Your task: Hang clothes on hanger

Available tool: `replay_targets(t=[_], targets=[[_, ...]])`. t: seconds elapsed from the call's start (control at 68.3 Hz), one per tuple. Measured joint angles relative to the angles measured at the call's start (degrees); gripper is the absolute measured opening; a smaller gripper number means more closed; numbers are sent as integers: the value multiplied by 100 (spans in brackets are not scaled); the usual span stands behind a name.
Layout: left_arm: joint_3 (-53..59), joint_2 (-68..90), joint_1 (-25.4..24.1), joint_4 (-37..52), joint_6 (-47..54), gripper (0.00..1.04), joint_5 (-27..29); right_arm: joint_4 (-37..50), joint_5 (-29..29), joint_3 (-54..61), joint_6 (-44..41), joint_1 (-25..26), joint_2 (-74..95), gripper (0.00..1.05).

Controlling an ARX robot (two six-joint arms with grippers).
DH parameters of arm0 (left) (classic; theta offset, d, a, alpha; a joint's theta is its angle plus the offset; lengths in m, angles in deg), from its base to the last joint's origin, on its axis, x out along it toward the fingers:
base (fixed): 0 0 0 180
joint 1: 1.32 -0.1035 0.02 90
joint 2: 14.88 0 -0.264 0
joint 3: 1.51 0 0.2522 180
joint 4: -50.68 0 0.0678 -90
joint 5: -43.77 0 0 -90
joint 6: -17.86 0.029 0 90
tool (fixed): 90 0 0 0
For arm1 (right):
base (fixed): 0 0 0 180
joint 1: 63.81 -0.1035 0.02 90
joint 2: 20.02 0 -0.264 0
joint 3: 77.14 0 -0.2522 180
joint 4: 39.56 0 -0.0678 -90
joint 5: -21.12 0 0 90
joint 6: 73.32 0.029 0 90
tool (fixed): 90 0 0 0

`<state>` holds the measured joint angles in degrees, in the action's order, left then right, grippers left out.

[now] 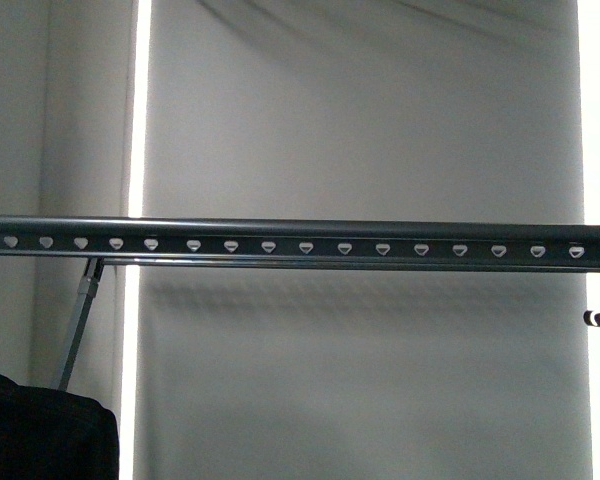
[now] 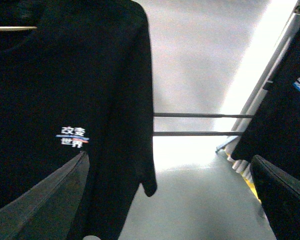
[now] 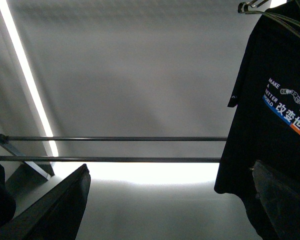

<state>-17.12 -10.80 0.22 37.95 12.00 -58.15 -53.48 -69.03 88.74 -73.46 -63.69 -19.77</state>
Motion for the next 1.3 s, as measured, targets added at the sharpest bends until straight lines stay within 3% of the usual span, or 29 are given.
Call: replay_targets(t=[0.029, 0.176, 0.322, 0.469, 0.937, 1.128, 1.303], targets=[[-142, 278, 385, 247, -50, 98, 463, 0, 2, 0, 0, 0, 0, 97], [-800, 1591, 1193, 1274, -219, 98, 1661, 0, 2, 0, 0, 0, 0, 97], [-1829, 3318, 1268, 1777, -568, 98, 2618, 0, 4, 0, 0, 0, 0, 97], [-3300, 5088, 1182, 909, -1451, 98, 3665, 0, 7, 0, 0, 0, 0, 97], [-6959, 8177, 1298, -1408, -3777, 98, 4933, 0, 4, 0, 0, 0, 0, 97], [-7744, 8865, 1119, -2417, -4509, 98, 5071, 0, 7, 0, 0, 0, 0, 97], [-8096, 9311, 1023, -2769, -4824, 98, 5160, 0, 4, 0, 0, 0, 0, 97]])
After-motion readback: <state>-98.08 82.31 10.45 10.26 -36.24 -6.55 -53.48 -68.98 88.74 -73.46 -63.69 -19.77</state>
